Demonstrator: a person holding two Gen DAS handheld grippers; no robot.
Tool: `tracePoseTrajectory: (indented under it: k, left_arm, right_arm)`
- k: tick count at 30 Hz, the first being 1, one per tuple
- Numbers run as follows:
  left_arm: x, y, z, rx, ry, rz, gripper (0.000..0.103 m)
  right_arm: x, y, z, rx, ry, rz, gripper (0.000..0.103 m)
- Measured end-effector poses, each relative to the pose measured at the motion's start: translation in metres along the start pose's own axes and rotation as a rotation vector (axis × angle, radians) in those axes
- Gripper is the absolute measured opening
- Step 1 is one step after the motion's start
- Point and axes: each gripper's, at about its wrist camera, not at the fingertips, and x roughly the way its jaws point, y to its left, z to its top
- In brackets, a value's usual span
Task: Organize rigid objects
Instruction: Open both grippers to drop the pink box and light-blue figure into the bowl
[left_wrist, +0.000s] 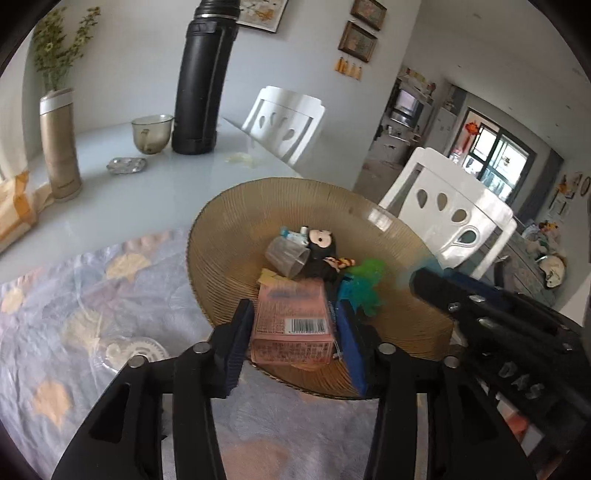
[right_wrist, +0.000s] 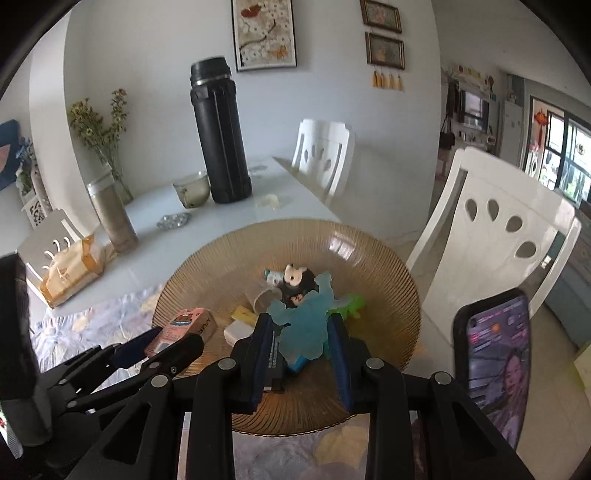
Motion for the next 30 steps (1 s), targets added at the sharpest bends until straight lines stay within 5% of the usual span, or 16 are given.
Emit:
tracePoseTrajectory:
  k: [8,15,18,24,28,30]
  left_arm:
    - [-0.094,0.036,-0.021,-0.11,-0.136,0.017,0.07]
    - [-0.166,0.087,-0.085,-0.203,-0.146,0.222,0.071]
    - [-0.173,0.11,-0.118,-0.235,-0.114,0.31,0.073]
    - [-0.168,0.159,-0.176,-0.293,-0.021,0.39,0.073]
    - [-0.171,0.174,-0.182,-0.352,-0.046,0.338,0.073]
    - [-0.17,0.174,-0.18,-0.344,-0.056,0.371,0.073]
  right_arm:
    - [-0.056,0.009,-0.005,0.003,-0.11,0.088,0.06]
    - [-0.098,0.081,-0.044,-0.154,-0.09,0.313,0.067]
    - [-0.084,0.11,-0.071,-0.209,-0.047,0.383,0.083]
    - [-0.036,0.131,-0.12,-0.258,0.013,0.317,0.083]
    - [-0.013,0.13,-0.131,-0.264,0.044,0.268,0.083]
    - [-0.003,0.127,-0.131,-0.261,0.086,0.25,0.083]
